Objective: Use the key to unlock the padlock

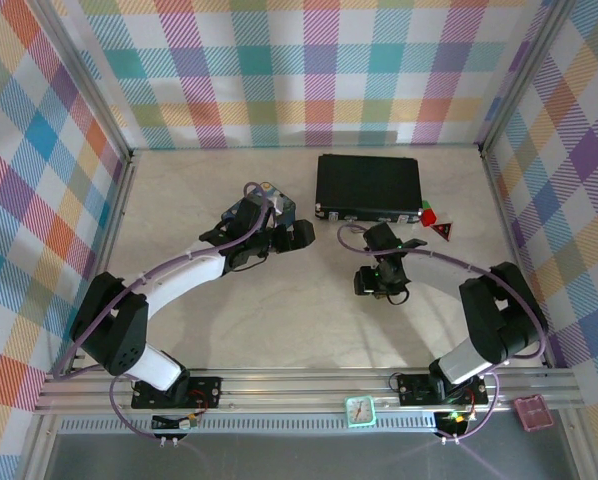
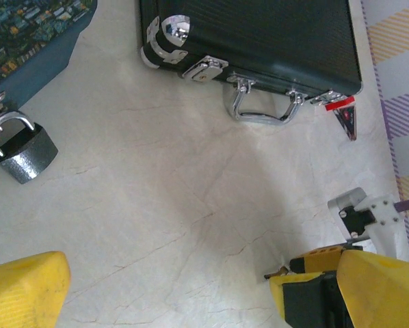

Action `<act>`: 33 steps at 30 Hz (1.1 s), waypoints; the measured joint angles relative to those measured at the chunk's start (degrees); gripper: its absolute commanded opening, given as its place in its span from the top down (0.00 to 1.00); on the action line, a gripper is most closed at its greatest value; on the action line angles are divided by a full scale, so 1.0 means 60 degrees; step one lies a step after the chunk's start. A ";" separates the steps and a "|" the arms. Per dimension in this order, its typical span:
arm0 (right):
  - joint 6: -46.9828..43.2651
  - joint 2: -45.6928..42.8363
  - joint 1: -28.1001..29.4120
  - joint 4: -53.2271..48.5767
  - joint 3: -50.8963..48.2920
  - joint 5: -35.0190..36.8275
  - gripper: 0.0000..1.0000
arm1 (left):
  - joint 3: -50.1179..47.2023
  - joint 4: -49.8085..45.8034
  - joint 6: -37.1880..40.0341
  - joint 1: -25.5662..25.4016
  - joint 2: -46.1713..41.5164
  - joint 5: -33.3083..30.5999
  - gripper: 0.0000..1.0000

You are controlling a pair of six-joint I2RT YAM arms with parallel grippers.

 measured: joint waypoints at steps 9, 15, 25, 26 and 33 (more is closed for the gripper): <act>0.0328 -0.0492 0.0397 -0.0313 -0.0273 0.0321 0.62 | 0.0066 0.0262 -0.0007 0.0000 0.0066 -0.0171 0.00; 0.0670 -0.0528 0.0576 -0.0321 -0.0444 0.0681 0.70 | 0.0025 0.0350 -0.0015 0.0000 0.0058 -0.0270 0.00; 0.1337 -0.0412 0.0699 -0.0237 -0.0386 0.1002 1.00 | -0.0495 0.0918 -0.0514 0.0000 0.0073 -0.0069 0.00; 0.1326 -0.0423 0.0707 -0.0208 -0.0390 0.1002 1.00 | -0.0495 0.1005 -0.0546 0.0000 0.0080 -0.0029 0.00; 0.1548 -0.1530 0.0707 0.0120 -0.1093 0.0637 1.00 | -0.0823 0.1898 -0.1468 -0.0033 0.0102 0.0521 0.00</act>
